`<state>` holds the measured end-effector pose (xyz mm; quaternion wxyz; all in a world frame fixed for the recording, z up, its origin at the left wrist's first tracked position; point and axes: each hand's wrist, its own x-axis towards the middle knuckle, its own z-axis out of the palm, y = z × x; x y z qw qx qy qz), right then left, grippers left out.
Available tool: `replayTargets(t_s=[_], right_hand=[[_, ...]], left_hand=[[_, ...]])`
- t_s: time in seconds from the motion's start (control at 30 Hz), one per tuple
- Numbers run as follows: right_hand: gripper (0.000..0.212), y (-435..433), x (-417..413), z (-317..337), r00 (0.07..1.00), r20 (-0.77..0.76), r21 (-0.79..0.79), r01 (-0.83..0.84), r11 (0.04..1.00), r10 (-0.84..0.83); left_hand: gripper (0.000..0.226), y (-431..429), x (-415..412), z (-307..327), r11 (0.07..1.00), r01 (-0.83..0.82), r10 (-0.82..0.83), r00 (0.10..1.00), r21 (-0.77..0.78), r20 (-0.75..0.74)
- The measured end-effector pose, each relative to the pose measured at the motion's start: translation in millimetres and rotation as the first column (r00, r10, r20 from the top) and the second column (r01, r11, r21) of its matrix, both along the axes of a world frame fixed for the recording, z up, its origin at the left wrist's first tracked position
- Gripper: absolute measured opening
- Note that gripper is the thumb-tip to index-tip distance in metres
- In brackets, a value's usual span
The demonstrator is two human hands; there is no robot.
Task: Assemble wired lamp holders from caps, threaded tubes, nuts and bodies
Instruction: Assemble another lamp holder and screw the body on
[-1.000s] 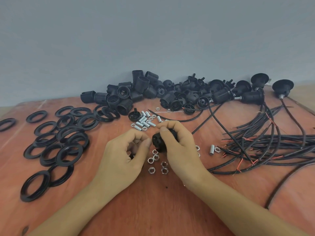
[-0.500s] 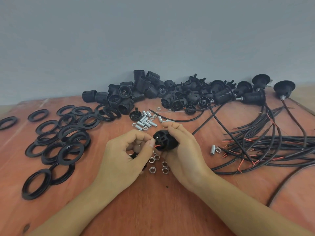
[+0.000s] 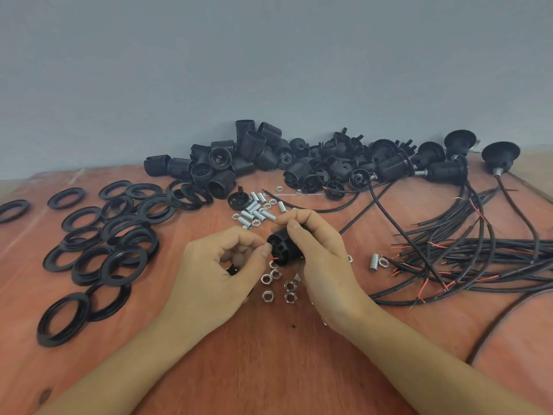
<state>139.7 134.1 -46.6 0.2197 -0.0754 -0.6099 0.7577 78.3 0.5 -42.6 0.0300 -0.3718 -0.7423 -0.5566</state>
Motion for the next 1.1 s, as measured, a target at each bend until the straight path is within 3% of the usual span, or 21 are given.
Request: replayTargets(t_s=[0.2, 0.7, 0.93, 1.1], right_hand=[[0.026, 0.8, 1.6, 0.2, 0.999, -0.032, 0.22, 0.034, 0.975, -0.027], [0.027, -0.1, 1.0, -2.6, 0.998, -0.045, 0.255, 0.064, 0.965, -0.054], [0.026, 0.3, 3.9, 0.2, 0.996, -0.084, 0.208, 0.007, 0.978, 0.01], [0.021, -0.7, 2.4, 2.5, 0.995, -0.08, 0.222, 0.084, 0.971, -0.068]], left_hand=[[0.007, -0.8, -2.1, -1.0, 0.996, -0.028, 0.021, 0.997, -0.086, -0.076], [0.005, 0.2, -1.5, 1.1, 0.993, -0.069, 0.04, 0.957, -0.094, -0.288], [0.006, 1.7, -0.2, -0.7, 0.994, -0.1, 0.09, 0.978, -0.045, -0.188], [0.015, 2.9, -0.8, 0.8, 0.993, -0.113, 0.113, 0.994, -0.017, 0.0]])
